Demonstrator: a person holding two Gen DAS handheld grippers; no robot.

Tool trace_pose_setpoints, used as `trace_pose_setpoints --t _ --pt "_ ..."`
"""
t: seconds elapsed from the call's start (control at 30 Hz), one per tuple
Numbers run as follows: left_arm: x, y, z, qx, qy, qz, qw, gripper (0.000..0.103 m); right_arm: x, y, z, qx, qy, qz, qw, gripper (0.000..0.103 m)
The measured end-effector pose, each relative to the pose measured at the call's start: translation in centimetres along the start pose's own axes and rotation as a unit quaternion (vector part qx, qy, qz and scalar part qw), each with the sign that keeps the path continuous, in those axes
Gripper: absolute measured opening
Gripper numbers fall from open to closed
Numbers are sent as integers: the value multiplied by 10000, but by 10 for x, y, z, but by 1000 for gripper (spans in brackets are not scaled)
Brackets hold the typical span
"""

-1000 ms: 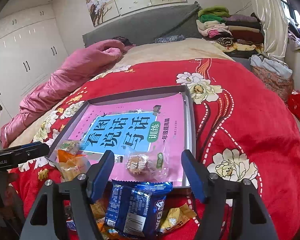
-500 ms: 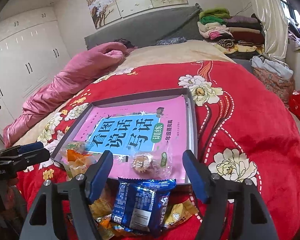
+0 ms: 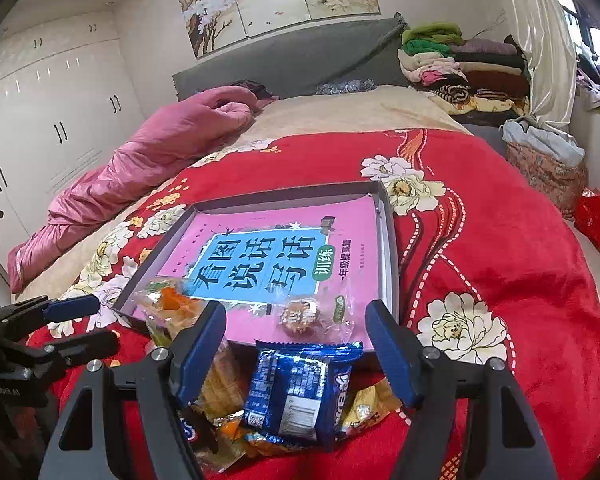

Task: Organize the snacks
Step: 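Withdraw both open tools from the tray back toward the snack pile, then reach left tool toward the Snickers bar while right tool reaches toward the orange-capped wafer roll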

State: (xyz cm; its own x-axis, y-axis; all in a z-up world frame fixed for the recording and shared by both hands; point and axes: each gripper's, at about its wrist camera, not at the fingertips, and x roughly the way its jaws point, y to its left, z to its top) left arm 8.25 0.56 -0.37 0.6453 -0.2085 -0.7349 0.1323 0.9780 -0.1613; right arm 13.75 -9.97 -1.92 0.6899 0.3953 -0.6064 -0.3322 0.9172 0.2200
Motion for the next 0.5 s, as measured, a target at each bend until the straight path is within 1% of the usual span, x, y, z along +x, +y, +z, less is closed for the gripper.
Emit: trace_pose_setpoints --t 0.27,0.5 --pt "-5 -15 -8 245 31 17 9997 80 -15 9 -1 -54 -128 30 9999 74" --pt "-7 -20 -16 346 108 15 9993 80 -21 14 -5 -86 -82 44 9999 75"
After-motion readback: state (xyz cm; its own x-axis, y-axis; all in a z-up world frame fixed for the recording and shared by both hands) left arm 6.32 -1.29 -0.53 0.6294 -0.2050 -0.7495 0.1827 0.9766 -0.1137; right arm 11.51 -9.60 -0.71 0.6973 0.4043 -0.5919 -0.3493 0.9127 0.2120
